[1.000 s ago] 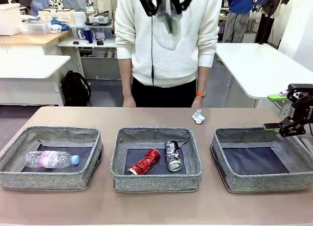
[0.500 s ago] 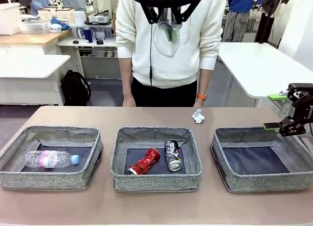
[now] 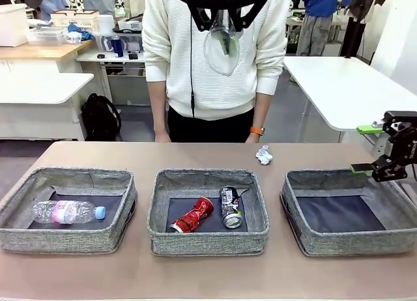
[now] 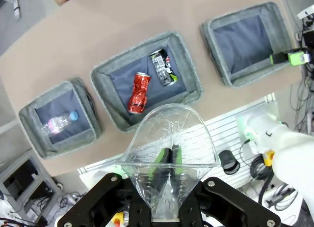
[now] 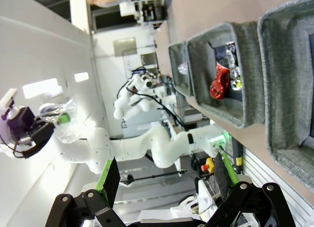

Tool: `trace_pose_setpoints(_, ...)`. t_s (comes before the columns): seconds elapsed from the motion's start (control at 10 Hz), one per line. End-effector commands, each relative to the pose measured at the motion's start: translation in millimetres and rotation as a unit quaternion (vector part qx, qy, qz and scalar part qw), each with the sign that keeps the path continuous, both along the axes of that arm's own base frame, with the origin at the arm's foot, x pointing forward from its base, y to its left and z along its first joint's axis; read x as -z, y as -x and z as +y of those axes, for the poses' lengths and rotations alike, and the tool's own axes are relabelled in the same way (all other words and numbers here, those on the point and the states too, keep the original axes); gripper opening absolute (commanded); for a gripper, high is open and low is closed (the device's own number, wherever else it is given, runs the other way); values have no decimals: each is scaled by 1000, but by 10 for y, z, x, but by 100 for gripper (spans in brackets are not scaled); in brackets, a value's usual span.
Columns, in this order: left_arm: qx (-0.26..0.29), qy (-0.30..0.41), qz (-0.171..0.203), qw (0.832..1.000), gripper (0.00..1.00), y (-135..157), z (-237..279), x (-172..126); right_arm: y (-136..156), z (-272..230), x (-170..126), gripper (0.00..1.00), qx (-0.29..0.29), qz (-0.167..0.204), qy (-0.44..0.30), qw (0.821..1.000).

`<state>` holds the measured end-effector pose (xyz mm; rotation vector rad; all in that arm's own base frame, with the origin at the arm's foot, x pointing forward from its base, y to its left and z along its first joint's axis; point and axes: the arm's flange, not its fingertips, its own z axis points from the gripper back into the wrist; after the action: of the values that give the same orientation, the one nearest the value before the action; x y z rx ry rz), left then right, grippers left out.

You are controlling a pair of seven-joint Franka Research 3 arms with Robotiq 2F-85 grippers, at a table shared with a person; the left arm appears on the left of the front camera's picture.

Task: Sort the waste into the appropriate baskets.
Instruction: Pick up the waste item pointed out by the person, then place the picked waste into the Fabric basket indicated by the person.

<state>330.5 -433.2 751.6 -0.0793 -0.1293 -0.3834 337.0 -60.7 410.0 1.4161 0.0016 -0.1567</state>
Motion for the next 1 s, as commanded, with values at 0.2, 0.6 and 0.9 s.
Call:
trace_pose_setpoints(0.2, -6, 7, 1, 1000, 5, 28, 6, -36, -19, -11, -46, 100, -1, 4, -6, 1000)
trace_pose_setpoints(0.6, -6, 7, 1, 1000, 5, 28, 6, -36, -19, -11, -46, 100, -1, 4, -6, 1000)
trace_pose_setpoints(0.9, -6, 7, 1, 1000, 5, 28, 6, -36, -19, -11, -46, 100, -1, 4, -6, 1000)
